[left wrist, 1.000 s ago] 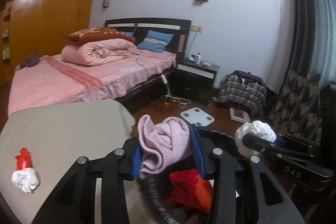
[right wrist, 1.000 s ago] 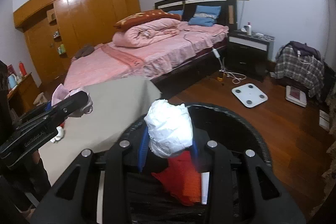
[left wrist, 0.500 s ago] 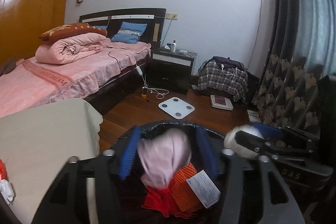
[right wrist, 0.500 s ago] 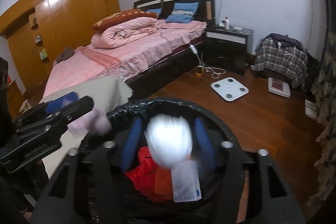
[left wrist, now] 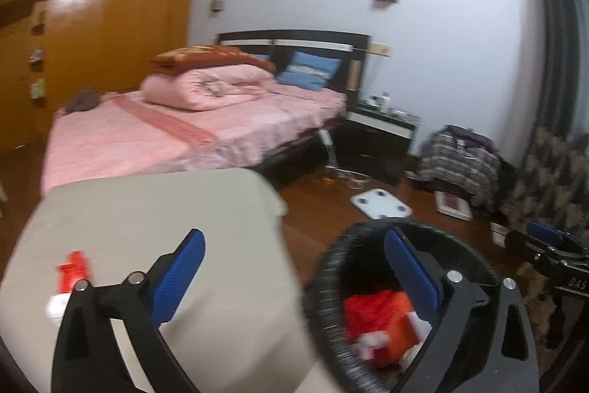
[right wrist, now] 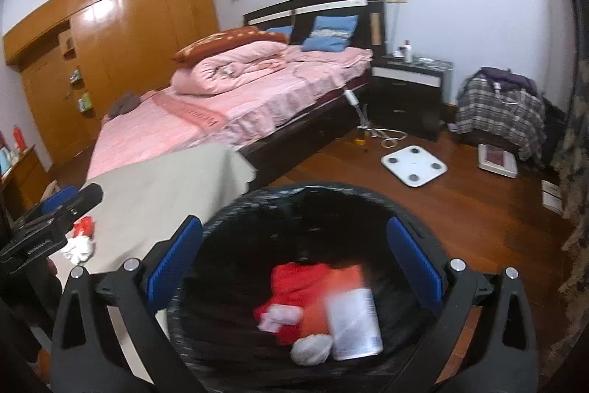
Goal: Collect trash
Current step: 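Move both open tools away from the bin toward the table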
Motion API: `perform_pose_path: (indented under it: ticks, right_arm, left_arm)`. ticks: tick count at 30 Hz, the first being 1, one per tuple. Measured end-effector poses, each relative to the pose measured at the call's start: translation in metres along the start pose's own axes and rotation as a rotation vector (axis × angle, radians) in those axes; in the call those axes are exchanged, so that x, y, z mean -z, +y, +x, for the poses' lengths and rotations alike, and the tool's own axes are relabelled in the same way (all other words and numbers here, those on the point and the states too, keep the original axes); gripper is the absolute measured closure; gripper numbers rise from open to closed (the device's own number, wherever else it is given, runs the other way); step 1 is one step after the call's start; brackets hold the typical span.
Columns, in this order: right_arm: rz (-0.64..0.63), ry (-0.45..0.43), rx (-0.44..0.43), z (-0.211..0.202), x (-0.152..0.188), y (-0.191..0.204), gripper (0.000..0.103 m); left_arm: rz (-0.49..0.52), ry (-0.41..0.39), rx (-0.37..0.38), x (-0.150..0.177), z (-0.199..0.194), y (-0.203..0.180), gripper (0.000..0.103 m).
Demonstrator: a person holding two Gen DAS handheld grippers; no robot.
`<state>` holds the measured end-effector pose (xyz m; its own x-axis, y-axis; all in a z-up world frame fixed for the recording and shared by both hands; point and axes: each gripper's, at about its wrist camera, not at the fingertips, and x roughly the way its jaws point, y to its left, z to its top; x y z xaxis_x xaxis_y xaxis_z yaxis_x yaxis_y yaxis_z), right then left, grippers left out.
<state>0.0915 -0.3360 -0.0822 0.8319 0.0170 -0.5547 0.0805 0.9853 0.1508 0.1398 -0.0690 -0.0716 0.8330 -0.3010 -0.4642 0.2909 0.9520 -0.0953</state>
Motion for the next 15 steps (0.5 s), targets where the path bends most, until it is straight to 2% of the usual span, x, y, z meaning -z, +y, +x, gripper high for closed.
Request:
perform_pose_path:
  ticks: [6,15]
  right_arm:
    - [-0.067,0.039,-0.096,0.022,0.0,0.064,0.005]
    - [-0.153,0.072,-0.214,0.05,0.003,0.156,0.005]
  left_arm:
    - [-0.046,-0.004,-0.147,0.011,-0.032,0.068,0.006]
    - [-0.099,0.004,-0.321,0.038,-0.068,0.152,0.006]
